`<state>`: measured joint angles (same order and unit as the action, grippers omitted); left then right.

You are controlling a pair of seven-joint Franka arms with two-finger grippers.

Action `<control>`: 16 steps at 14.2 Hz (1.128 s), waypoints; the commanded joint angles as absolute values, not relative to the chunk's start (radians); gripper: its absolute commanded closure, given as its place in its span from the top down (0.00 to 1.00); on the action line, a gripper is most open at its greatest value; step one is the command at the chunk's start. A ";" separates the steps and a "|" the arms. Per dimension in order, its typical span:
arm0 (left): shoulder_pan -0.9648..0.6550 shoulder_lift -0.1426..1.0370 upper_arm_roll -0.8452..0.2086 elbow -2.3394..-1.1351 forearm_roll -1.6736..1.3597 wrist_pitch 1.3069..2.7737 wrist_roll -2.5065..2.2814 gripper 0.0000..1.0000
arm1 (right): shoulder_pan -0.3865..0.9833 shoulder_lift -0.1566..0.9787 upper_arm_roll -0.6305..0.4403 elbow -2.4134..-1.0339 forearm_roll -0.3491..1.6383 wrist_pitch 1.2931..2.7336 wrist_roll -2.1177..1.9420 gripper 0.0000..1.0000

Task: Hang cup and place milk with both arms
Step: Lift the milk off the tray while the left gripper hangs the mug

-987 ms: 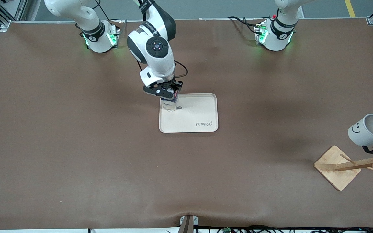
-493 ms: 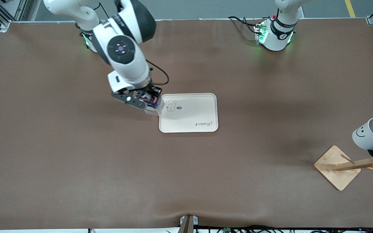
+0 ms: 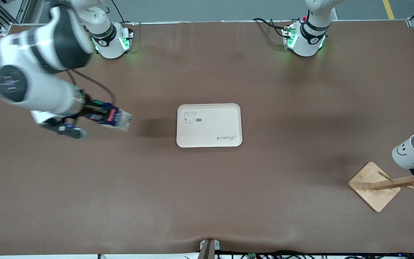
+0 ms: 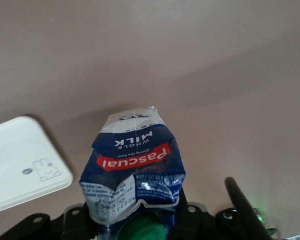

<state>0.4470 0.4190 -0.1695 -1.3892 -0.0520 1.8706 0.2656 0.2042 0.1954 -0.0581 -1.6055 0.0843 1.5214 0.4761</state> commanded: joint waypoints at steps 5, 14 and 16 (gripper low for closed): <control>0.454 0.425 -0.175 -1.368 -0.080 1.873 0.288 0.53 | -0.018 0.152 -0.034 -1.773 -0.003 1.575 0.152 0.00; 0.427 0.394 -0.187 -1.370 -0.063 1.861 0.279 1.00 | -0.121 0.025 -0.034 -2.161 -0.012 1.988 0.029 0.00; 0.419 0.382 -0.189 -1.370 -0.034 1.845 0.278 1.00 | -0.133 0.015 -0.034 -2.201 -0.012 2.025 0.029 0.00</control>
<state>0.4278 0.4113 -0.1890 -1.3661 -0.0568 1.8698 0.2661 -0.1019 0.0627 -0.0561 -2.1353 0.0005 1.9878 0.0423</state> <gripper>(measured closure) 0.000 0.419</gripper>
